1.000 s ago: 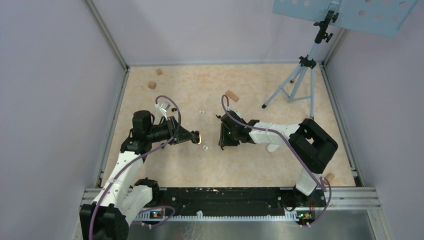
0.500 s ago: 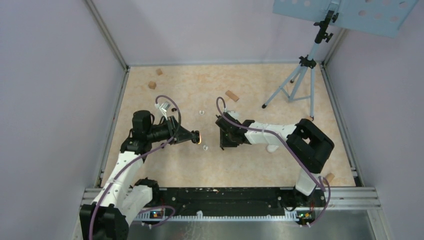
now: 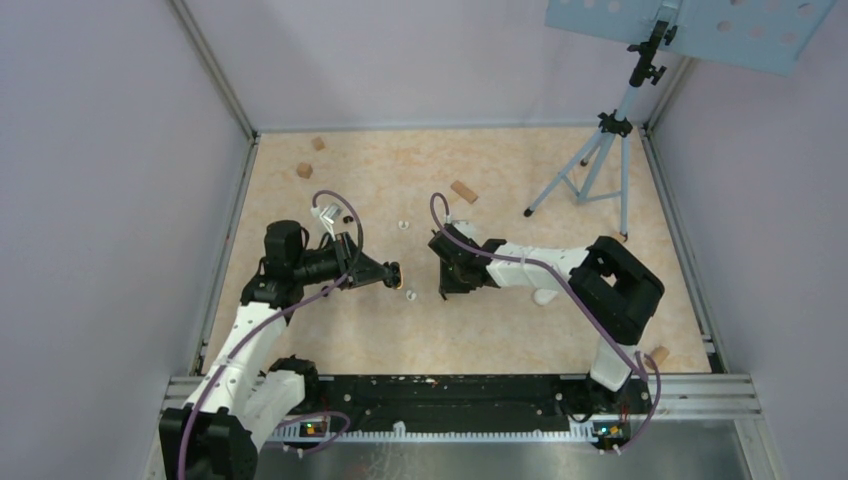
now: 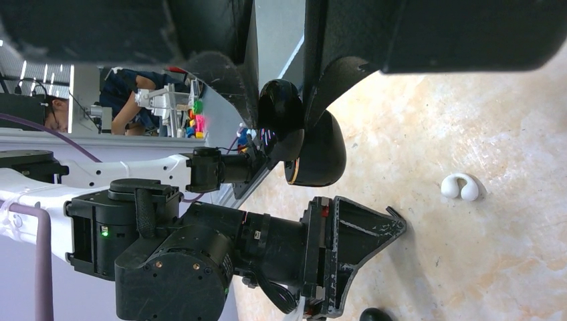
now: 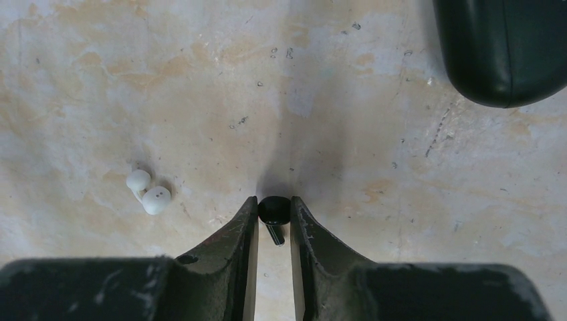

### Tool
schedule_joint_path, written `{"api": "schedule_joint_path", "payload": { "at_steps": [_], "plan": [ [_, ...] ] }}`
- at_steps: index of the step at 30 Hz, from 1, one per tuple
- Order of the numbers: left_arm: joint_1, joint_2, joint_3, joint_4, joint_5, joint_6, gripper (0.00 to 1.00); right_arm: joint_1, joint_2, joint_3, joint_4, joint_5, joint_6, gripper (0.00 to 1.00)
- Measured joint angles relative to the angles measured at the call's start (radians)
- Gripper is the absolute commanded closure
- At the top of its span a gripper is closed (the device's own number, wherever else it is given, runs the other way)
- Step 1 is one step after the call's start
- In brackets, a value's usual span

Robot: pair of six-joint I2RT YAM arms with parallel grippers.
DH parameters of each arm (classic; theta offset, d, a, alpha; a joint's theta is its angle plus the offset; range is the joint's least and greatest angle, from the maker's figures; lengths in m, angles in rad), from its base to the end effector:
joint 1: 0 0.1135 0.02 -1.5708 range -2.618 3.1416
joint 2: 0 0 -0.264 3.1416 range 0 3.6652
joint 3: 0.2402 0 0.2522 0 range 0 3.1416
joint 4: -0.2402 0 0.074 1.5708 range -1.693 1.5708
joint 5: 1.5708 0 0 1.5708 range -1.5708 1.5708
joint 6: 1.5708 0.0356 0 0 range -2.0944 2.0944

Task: Insert the wireless bluetooth earbuds into the charging case
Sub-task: Pick up the left earbud from the center of the board, then insert the left earbud into the left side groove of the charging case.

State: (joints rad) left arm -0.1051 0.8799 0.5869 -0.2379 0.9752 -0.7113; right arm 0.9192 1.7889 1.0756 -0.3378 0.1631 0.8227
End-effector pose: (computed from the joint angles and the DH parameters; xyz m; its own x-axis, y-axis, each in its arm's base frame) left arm 0.1805 -0.0487 0.2561 -0.8833 -0.2751 -0.3796 0.2537 0.4006 -0.8805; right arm 0.2204 0.2794 0.1616 -0.8973 0.0162 -0.4411 -0.1146 0.9565 0.2681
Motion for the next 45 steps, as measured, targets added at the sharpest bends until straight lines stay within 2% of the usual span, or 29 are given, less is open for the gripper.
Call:
{"api": "schedule_joint_path", "payload": {
  "at_steps": [13, 21, 33, 45],
  "plan": [
    [0.000, 0.019, 0.000, 0.006, 0.035, 0.007, 1.00, 0.001, -0.023, -0.005, 0.000, 0.001, 0.000, 0.91],
    [0.000, 0.065, 0.000, 0.053, 0.116, -0.004, 1.00, 0.002, -0.256, -0.120, 0.093, 0.001, -0.032, 0.92],
    [0.000, 0.208, 0.000, 0.238, 0.161, -0.184, 1.00, 0.002, -0.528, -0.212, 0.291, 0.012, -0.105, 0.92],
    [-0.022, 0.268, -0.006, 0.364, 0.100, -0.338, 1.00, 0.002, -0.557, -0.243, 0.484, -0.037, -0.130, 0.92]
  ]
}}
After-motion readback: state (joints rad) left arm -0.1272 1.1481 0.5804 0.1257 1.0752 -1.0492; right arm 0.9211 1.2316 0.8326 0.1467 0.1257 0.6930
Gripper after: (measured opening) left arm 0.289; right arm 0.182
